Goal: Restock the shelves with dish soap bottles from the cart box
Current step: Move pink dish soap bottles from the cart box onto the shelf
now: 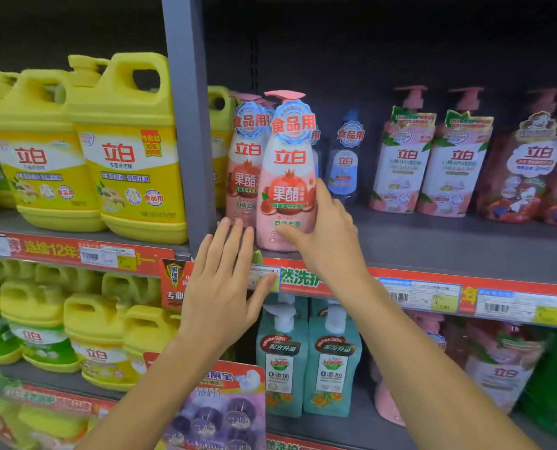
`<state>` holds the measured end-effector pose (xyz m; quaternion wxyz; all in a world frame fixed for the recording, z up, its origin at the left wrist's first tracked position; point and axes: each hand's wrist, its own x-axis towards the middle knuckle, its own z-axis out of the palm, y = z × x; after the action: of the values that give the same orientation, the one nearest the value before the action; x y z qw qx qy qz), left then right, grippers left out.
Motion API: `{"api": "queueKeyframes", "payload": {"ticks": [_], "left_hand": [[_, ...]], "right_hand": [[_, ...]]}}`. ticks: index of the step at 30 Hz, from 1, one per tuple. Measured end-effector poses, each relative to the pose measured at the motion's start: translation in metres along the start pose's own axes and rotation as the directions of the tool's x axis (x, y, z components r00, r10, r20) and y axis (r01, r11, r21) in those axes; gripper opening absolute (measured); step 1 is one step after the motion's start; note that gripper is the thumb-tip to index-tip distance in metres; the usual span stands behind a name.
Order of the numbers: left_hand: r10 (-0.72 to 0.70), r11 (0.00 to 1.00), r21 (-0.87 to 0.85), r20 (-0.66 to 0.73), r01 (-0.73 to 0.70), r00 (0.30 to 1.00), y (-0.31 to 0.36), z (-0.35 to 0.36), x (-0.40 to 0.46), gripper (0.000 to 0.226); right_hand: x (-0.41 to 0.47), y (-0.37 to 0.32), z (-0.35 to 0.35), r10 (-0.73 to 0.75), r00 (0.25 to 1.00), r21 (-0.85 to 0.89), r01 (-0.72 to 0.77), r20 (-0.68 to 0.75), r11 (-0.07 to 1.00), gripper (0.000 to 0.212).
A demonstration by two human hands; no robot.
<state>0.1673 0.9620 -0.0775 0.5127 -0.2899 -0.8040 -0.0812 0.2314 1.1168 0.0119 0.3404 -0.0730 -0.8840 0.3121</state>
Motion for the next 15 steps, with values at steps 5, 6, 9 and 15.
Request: {"api": "queueKeyframes", "payload": {"ticks": [5, 6, 9, 15], "left_hand": [[0.001, 1.000, 0.018, 0.003, -0.001, 1.000, 0.000, -0.002, -0.001, 0.071], [0.004, 1.000, 0.022, 0.005, -0.004, 1.000, 0.000, -0.002, -0.001, 0.071], [0.016, 0.999, 0.030, 0.006, -0.016, 1.000, -0.001, -0.001, -0.001, 0.070], [0.000, 1.000, 0.026, 0.010, 0.000, 1.000, 0.000, -0.001, -0.002, 0.070]], "right_hand": [[0.009, -0.009, 0.020, 0.007, 0.999, 0.058, -0.005, -0.035, 0.998, 0.075], [0.010, -0.010, 0.023, 0.011, 0.999, 0.064, -0.008, -0.042, 0.998, 0.072], [0.013, -0.018, 0.030, 0.004, 0.999, 0.059, -0.001, -0.046, 0.998, 0.065], [0.022, -0.027, 0.038, 0.010, 1.000, 0.031, -0.009, -0.024, 0.999, 0.071]]}}
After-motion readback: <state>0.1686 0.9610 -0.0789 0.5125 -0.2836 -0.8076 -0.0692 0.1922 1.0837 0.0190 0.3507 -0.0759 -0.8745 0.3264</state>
